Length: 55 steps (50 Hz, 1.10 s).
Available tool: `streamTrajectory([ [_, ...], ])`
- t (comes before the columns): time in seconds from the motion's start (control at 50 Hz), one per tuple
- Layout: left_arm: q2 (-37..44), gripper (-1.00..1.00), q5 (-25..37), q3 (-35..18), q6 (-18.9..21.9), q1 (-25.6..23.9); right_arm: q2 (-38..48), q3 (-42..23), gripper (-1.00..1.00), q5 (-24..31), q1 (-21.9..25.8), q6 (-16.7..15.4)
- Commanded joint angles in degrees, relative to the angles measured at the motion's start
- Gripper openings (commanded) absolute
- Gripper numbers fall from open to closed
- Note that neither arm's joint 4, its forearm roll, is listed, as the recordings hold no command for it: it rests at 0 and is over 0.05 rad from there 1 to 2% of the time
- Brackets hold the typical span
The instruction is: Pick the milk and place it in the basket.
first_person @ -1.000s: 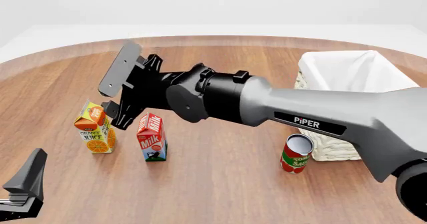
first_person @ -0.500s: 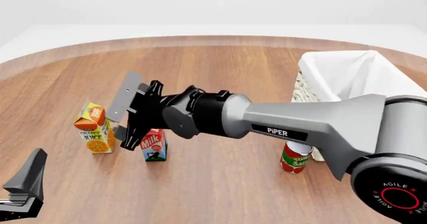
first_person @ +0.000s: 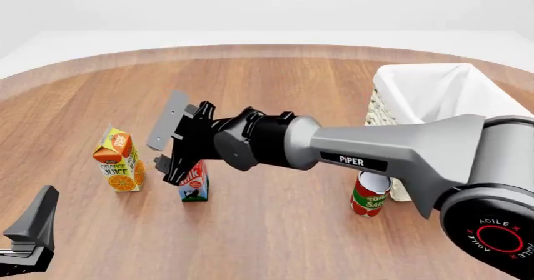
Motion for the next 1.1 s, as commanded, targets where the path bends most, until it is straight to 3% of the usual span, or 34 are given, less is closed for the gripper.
streamTrajectory([
  [0.02, 0.0, 1.0, 0.0, 0.0, 0.0, 0.0, 0.2, 0.4, 1.0, -0.4, -0.6, 0.4],
  [1.1, 0.0, 1.0, 0.0, 0.0, 0.0, 0.0, 3.7, 2.3, 1.0, -2.6, -1.4, 3.6],
])
